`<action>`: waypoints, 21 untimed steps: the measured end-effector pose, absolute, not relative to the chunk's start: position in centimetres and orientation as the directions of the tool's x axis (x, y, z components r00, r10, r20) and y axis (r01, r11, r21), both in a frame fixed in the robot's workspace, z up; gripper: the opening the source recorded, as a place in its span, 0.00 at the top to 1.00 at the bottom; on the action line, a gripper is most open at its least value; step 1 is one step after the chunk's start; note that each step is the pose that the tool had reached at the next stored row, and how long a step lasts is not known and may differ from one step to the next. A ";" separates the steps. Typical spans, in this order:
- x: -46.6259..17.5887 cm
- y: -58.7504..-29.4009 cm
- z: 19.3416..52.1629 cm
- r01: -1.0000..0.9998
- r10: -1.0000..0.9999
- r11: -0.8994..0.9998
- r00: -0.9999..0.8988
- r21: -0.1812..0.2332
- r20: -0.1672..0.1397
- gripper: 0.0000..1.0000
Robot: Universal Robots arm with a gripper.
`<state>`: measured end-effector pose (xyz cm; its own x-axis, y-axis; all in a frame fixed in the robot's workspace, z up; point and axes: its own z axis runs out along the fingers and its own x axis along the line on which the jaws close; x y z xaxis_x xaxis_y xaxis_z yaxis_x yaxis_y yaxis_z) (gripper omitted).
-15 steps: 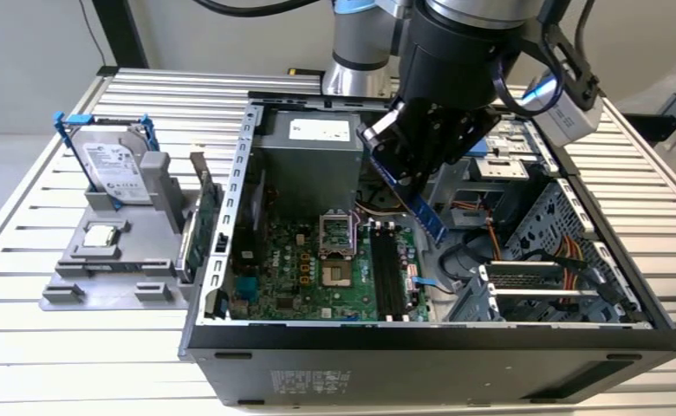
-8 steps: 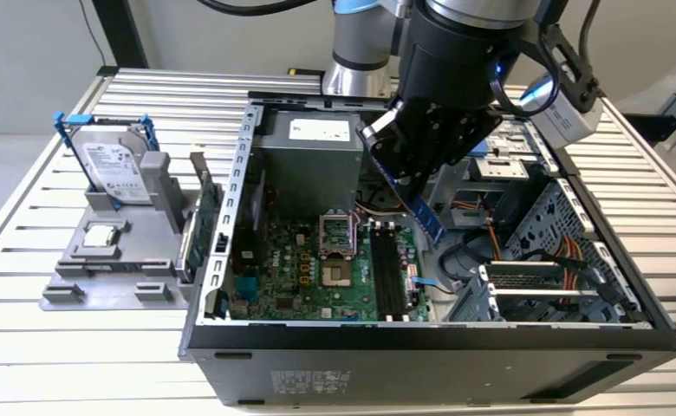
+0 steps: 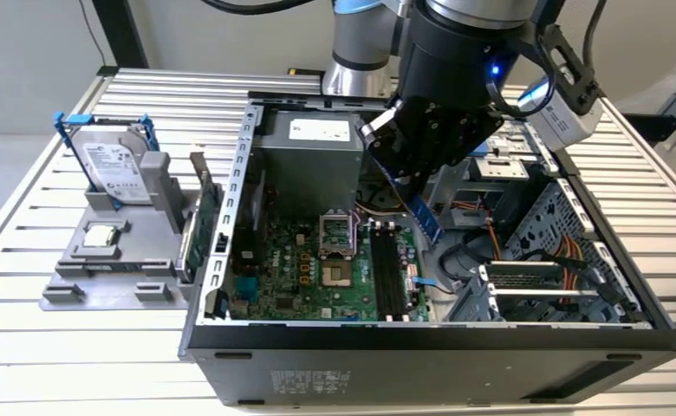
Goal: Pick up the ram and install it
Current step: 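Insert the ram into the slot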
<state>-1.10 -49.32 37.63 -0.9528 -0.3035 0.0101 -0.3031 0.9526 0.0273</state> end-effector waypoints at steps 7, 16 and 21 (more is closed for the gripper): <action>-1.1 -49.3 37.6 -0.251 -0.252 0.968 -0.968 0.027 0.010 1.00; -1.1 -49.3 37.6 -0.206 -0.206 0.978 -0.978 0.027 0.010 1.00; -1.1 -49.3 37.6 -0.181 -0.181 0.983 -0.983 0.027 0.010 1.00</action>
<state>-1.09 -49.32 37.63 -0.9833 -0.1815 0.0101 -0.1811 0.9831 0.0273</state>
